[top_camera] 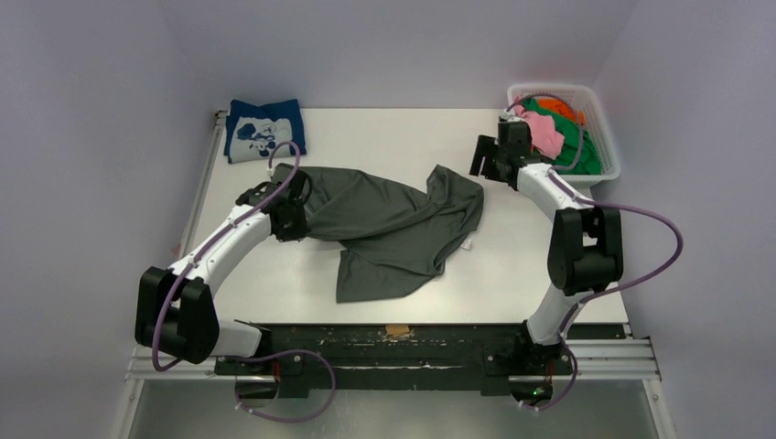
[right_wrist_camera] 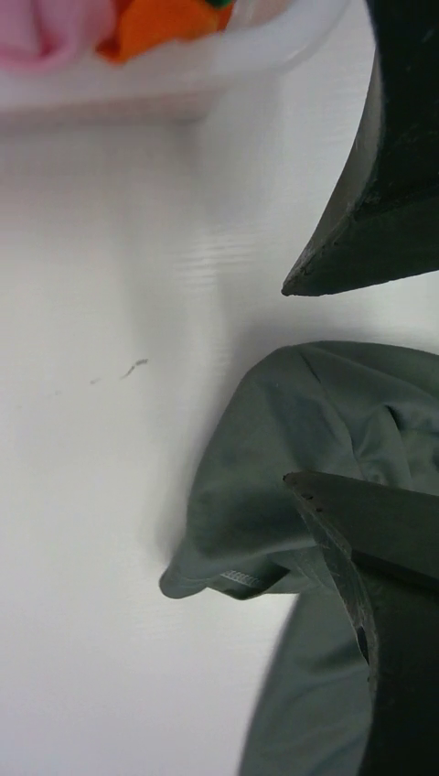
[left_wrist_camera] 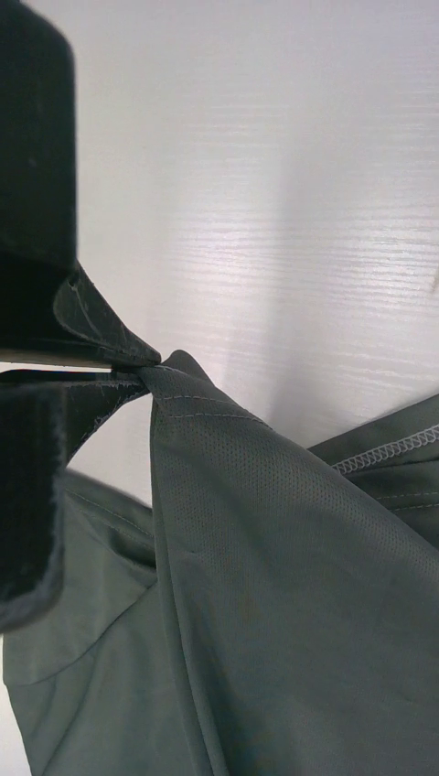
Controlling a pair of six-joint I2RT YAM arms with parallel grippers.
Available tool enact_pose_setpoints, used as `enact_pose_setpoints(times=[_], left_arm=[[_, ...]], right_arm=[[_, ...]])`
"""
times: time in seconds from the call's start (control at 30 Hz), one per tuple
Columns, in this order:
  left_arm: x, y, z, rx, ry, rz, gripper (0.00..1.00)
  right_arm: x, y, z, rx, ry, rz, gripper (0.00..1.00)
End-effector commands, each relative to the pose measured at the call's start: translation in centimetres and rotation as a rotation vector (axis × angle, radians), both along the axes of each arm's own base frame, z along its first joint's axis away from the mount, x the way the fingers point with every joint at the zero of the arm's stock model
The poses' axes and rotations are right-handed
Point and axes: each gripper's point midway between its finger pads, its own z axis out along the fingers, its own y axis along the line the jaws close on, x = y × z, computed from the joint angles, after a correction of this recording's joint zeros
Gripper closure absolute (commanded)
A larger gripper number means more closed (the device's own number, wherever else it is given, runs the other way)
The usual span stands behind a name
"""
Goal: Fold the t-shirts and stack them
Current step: Flatten out the tshirt
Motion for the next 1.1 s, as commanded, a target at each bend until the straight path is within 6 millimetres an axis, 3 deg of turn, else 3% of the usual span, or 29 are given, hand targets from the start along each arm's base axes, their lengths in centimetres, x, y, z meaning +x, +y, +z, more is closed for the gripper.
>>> enact_pose_setpoints(times=[0.0,0.2,0.33,0.43,0.63,0.8,0.93,1.0,1.07], left_arm=[[0.2,0.7,-0.1,0.02,-0.004,0.028,1.0],[0.6,0.7,-0.1,0.024,-0.014,0.028,1.0],[0.7,0.8,-0.1,0.028,-0.021,0.03,1.0],[0.9,0.9,-0.1,0.03,-0.026,0.041,1.0],[1.1,1.0,0.2,0.028,-0.04,0.045,1.0],[1.2,1.1,0.4,0.036,-0.038,0.042,1.0],[1.5,1.3,1.0,0.04,-0.063,0.053,1.0],[2.1,1.3,2.1,0.031,-0.109,0.062,1.0],[3.1,1.1,3.9,0.012,-0.187,0.067,1.0]], right_arm=[[2.1,5.2,1.6,-0.081,-0.052,0.273,0.32],[4.9,9.6,0.2,-0.449,-0.035,0.514,0.35],[6.6,11.4,-0.8,-0.461,-0.04,0.62,0.36],[6.6,12.6,-2.1,-0.47,-0.017,0.758,0.37],[6.8,12.2,-5.8,-0.521,0.094,0.84,0.38],[6.8,12.4,-7.3,-0.493,0.115,0.867,0.46],[6.8,13.0,-6.2,-0.412,0.075,0.85,0.89],[7.5,12.9,-3.9,-0.393,0.001,0.796,0.98],[8.1,12.4,0.2,-0.372,-0.101,0.715,1.0]])
